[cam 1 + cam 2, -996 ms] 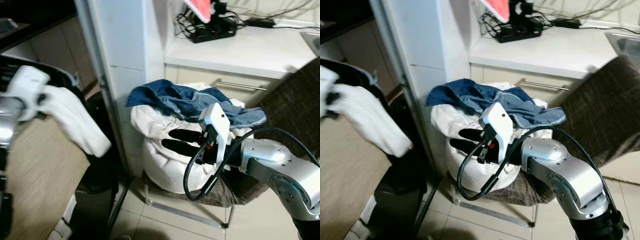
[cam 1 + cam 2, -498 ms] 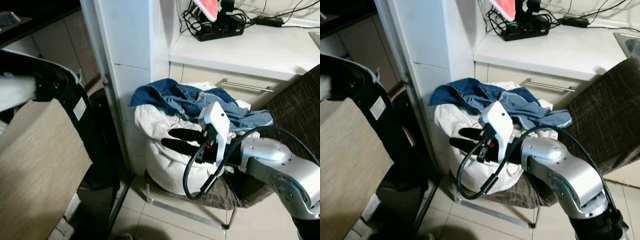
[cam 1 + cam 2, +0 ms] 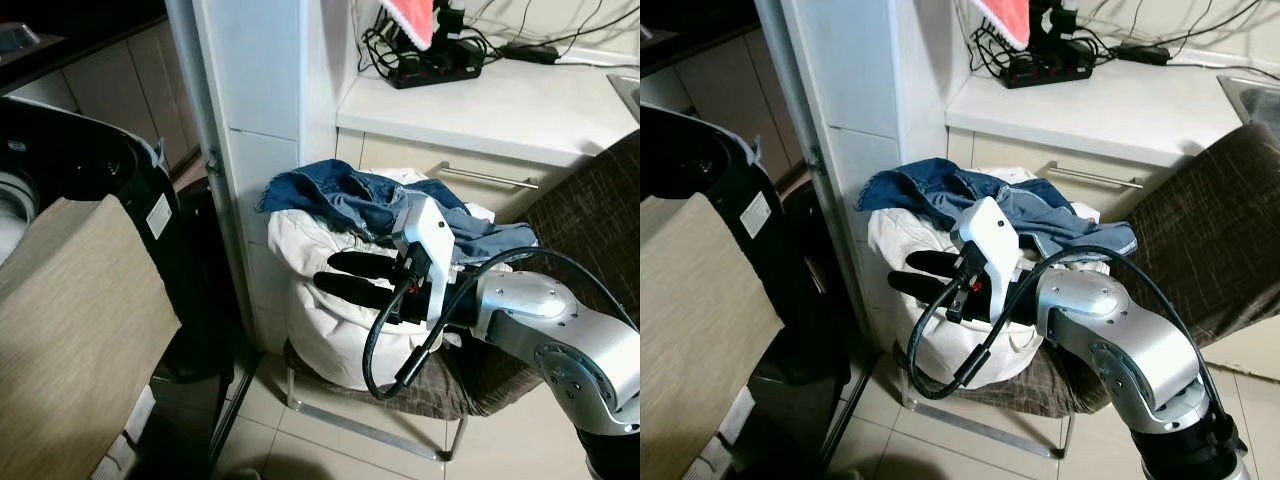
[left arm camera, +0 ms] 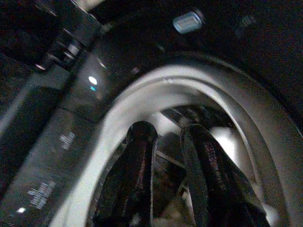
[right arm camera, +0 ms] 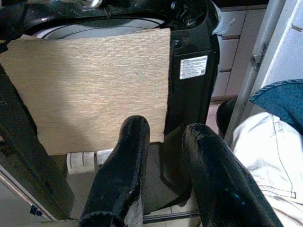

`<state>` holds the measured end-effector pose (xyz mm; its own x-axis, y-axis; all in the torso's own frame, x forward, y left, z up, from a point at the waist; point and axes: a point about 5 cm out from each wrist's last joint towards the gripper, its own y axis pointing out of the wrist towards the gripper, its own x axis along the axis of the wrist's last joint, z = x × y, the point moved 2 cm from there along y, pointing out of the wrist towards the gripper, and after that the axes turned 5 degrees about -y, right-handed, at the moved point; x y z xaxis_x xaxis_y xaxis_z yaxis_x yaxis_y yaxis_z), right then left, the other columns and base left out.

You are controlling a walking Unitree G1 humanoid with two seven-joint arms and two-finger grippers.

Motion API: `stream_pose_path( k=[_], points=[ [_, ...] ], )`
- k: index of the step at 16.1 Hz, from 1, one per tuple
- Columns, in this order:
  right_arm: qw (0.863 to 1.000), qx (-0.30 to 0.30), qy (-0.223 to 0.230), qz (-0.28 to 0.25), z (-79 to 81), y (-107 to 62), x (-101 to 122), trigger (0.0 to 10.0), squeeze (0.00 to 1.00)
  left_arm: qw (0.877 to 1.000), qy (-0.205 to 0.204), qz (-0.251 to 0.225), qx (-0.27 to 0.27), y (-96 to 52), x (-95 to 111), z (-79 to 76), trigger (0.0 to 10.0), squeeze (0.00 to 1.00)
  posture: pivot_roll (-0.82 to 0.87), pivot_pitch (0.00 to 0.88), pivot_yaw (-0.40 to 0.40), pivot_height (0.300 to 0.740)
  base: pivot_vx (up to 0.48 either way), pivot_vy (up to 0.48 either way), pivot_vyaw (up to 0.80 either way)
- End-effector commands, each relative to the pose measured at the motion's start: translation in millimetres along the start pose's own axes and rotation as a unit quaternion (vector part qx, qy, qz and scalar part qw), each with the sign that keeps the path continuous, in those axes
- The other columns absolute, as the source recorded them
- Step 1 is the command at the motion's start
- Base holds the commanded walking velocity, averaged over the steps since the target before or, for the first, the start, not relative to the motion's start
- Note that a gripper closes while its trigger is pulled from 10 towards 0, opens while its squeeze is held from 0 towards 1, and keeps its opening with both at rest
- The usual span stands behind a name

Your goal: Clothes washing

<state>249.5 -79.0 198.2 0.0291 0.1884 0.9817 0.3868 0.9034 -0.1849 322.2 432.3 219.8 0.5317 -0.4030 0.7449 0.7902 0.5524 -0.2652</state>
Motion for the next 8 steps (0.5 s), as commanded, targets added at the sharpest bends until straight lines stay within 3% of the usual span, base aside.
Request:
stream_pose_path(
  k=[1,3,4,5,6,7,8],
  points=[
    [1.000,-0.016,-0.007,-0.007,-4.1,-1.4,4.8,10.0,0.00,1.000,-0.004,-0.009,0.025,-2.4,7.2,14.4,10.0,1.00,-0.06,0.000,0.033,0.740,0.000,0.000,0.00],
    [0.998,-0.058,-0.006,-0.009,-13.9,0.0,4.1,10.0,0.00,0.998,-0.023,-0.030,0.053,-4.1,14.0,22.2,10.0,1.00,-0.06,0.000,0.033,0.740,0.000,0.000,0.00],
    [0.995,-0.093,-0.013,-0.017,-21.5,0.4,6.1,10.0,0.00,0.994,-0.061,-0.051,0.072,-4.9,20.6,25.5,10.0,1.00,-0.06,0.000,0.033,0.740,0.000,0.000,0.00],
    [0.990,-0.140,-0.020,-0.025,-32.7,0.0,7.8,10.0,0.00,0.984,-0.148,-0.074,0.059,-4.4,29.2,20.9,10.0,1.00,-0.05,0.000,0.029,0.740,0.000,0.000,0.00],
    [0.972,-0.225,-0.042,-0.043,-50.3,-4.6,13.1,10.0,0.00,0.970,-0.205,-0.125,0.040,-6.4,48.4,12.0,10.0,0.00,-0.05,0.000,0.018,0.740,0.000,0.000,0.00],
    [0.940,-0.328,-0.059,-0.079,-66.7,-15.4,20.2,10.0,0.00,0.954,-0.234,-0.188,-0.012,-14.9,81.0,-12.2,10.0,0.00,-0.04,0.000,0.002,0.740,0.000,0.000,0.00],
    [0.938,-0.333,-0.054,-0.081,-66.4,-16.8,19.6,10.0,0.00,0.945,-0.248,-0.210,-0.040,-21.2,94.1,-25.4,10.0,0.00,-0.04,0.000,0.001,0.740,0.000,0.000,0.00]
  ],
)
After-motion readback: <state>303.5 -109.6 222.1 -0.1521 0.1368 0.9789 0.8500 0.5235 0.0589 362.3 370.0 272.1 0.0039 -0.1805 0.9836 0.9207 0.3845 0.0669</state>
